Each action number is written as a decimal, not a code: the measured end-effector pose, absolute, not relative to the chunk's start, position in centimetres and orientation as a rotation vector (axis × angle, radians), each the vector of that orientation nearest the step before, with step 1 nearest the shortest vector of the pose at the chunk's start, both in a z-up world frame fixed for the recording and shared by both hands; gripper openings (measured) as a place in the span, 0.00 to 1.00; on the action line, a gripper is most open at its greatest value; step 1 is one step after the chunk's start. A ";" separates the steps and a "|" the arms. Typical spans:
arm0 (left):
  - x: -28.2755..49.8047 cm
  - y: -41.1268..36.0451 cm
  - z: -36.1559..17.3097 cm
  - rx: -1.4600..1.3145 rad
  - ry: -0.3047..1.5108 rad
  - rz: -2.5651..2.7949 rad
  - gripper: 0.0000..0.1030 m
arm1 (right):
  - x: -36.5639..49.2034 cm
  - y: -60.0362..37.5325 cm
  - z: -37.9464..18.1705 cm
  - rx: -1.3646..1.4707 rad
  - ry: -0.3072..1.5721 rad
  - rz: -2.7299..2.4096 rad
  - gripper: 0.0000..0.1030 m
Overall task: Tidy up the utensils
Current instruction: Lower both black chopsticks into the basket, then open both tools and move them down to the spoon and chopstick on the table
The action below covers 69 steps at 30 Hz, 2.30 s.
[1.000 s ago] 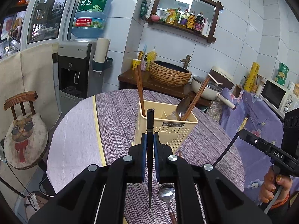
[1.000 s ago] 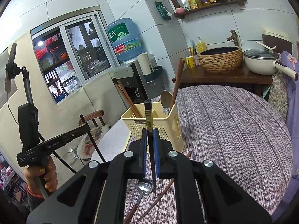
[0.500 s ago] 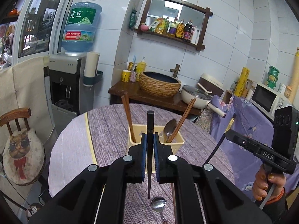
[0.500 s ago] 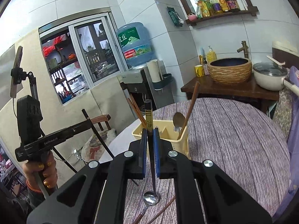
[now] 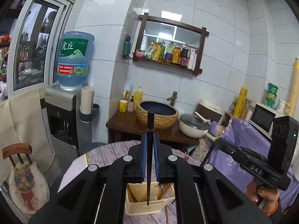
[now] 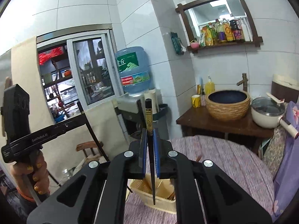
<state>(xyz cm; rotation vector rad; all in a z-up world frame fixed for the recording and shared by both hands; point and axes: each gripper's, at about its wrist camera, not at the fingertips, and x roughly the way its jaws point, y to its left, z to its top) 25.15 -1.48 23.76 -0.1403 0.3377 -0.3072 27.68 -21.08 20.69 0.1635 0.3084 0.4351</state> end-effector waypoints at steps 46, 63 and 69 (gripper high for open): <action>23.7 -2.5 1.1 -0.061 0.733 -0.147 0.66 | 27.0 -22.0 1.7 0.089 0.602 0.086 0.50; 20.1 -8.4 -6.9 0.071 0.904 -0.176 0.64 | 23.1 -23.7 -5.8 0.145 0.750 0.001 0.51; 20.3 -9.4 -7.5 0.088 0.936 -0.185 0.62 | 22.9 -23.5 -5.8 0.155 0.748 0.007 0.51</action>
